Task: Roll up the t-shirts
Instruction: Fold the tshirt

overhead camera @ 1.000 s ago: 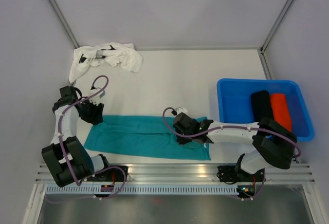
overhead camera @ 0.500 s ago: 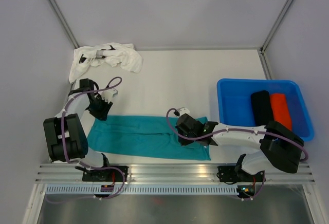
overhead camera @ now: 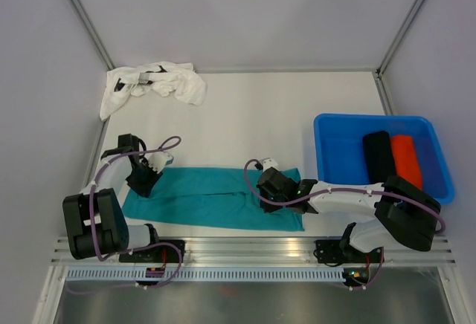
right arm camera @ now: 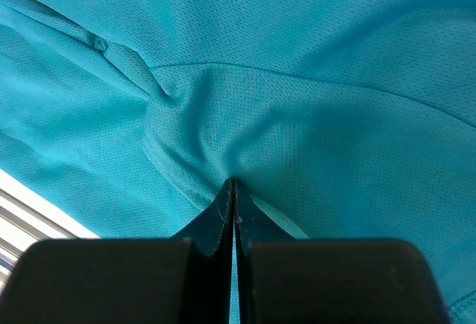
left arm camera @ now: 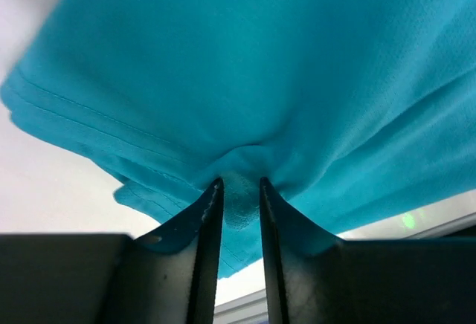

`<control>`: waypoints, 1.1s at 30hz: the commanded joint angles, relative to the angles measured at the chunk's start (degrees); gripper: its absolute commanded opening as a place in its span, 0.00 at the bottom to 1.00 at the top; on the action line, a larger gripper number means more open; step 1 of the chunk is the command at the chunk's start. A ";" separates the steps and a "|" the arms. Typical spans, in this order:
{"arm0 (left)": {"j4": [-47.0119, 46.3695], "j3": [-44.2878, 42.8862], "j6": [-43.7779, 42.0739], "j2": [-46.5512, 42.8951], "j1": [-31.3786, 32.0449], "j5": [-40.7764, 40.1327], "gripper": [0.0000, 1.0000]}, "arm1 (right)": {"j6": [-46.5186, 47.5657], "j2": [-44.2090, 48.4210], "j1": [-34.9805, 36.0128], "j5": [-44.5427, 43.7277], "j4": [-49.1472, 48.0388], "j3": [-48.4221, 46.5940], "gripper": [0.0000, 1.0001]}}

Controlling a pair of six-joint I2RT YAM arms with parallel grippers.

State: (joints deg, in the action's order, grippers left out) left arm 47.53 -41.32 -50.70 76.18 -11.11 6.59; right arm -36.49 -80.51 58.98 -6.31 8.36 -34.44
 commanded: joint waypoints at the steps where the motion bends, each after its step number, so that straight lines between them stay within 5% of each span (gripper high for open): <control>1: 1.86 1.24 -3.70 -2.44 0.13 -1.23 0.33 | -0.86 0.70 -0.27 -0.11 -1.68 0.95 0.00; 8: 6.00 0.88 -13.34 -9.47 0.22 0.36 0.57 | -0.69 1.58 -0.36 -0.02 -1.50 0.95 0.00; 12: 3.28 0.90 -11.63 -8.42 0.30 -2.55 0.56 | 0.28 3.07 -0.36 -0.99 2.26 -2.02 0.00; 21: -0.49 -10.70 6.74 -3.85 -0.84 4.22 0.56 | 1.85 9.76 -2.02 -7.92 13.26 -7.13 0.01; 33: -17.37 -4.56 11.58 12.05 -1.01 -2.27 0.52 | 7.22 -8.68 -18.37 -8.19 5.53 -8.37 0.00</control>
State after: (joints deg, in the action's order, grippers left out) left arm 37.06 -46.37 -42.68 85.36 -11.81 7.44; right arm -30.76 -86.30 42.65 -12.27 16.78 -43.11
